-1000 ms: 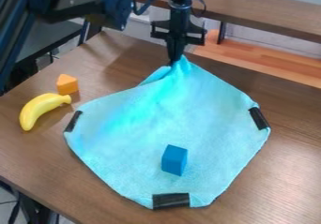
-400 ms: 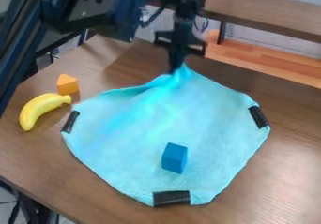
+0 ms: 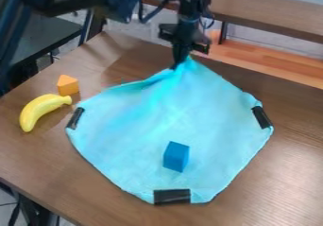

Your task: Unfold the cloth from the bottom right to top left

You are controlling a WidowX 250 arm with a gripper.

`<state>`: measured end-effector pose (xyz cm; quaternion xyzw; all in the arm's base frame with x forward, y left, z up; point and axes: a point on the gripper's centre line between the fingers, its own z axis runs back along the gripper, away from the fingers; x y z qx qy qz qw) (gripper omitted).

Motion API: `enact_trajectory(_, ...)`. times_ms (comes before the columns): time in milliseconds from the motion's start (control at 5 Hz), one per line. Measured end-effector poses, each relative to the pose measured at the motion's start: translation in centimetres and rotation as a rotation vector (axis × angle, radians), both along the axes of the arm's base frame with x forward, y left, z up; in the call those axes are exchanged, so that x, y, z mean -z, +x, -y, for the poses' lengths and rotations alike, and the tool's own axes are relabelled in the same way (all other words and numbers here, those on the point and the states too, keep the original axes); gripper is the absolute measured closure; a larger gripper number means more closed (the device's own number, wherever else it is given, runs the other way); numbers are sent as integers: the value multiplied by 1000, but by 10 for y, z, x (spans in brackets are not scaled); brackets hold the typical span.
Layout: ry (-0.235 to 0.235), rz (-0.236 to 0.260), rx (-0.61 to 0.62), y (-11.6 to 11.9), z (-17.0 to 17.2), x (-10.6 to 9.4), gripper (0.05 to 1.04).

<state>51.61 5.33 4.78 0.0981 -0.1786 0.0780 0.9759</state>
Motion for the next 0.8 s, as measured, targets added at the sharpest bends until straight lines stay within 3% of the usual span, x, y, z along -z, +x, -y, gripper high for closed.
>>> enact_trajectory(200,5,21,-18,-3,2,7,872)
enact_trajectory(400,16,58,-37,-10,0,-10,635)
enact_trajectory(600,7,63,-40,-18,2,-7,334)
enact_trajectory(800,13,83,-43,-26,5,-15,98)
